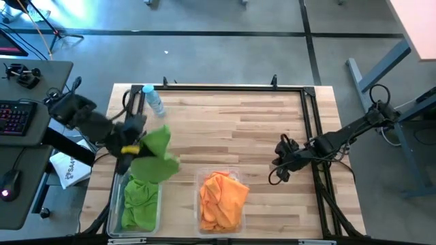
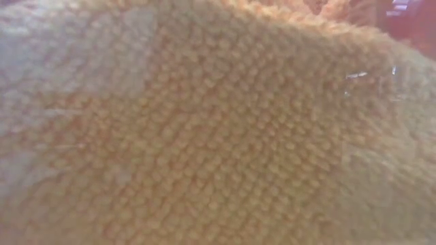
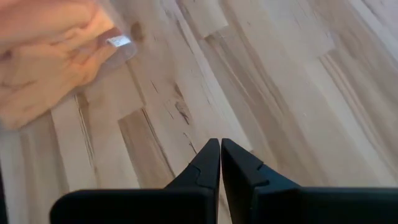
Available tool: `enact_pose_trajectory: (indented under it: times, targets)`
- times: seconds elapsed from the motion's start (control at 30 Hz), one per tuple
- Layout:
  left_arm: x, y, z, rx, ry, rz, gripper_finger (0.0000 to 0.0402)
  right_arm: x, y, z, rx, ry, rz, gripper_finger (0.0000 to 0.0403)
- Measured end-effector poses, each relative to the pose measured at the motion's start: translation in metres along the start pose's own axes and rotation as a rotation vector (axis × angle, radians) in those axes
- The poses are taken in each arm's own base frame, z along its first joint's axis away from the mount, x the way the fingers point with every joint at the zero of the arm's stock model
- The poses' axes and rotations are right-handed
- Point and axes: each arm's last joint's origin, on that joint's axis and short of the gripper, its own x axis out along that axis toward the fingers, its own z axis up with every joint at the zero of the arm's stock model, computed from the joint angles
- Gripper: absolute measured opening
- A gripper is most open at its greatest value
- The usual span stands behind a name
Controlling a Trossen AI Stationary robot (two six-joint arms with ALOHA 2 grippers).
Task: Sort microfiber towel by color & place in baskets
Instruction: Put the green towel into the left transparent bin
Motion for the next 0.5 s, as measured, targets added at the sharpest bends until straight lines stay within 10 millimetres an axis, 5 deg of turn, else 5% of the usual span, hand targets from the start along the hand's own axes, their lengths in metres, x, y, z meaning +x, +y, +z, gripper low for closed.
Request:
enact_pose_trajectory:
  times: [0.5]
  targets:
    - [-0.003,-0.075,-0.064,-0.601,0.449,-0.142,0.0000,0.000,0.002,0.001,-0.125,-0.015,0.014,0.0012]
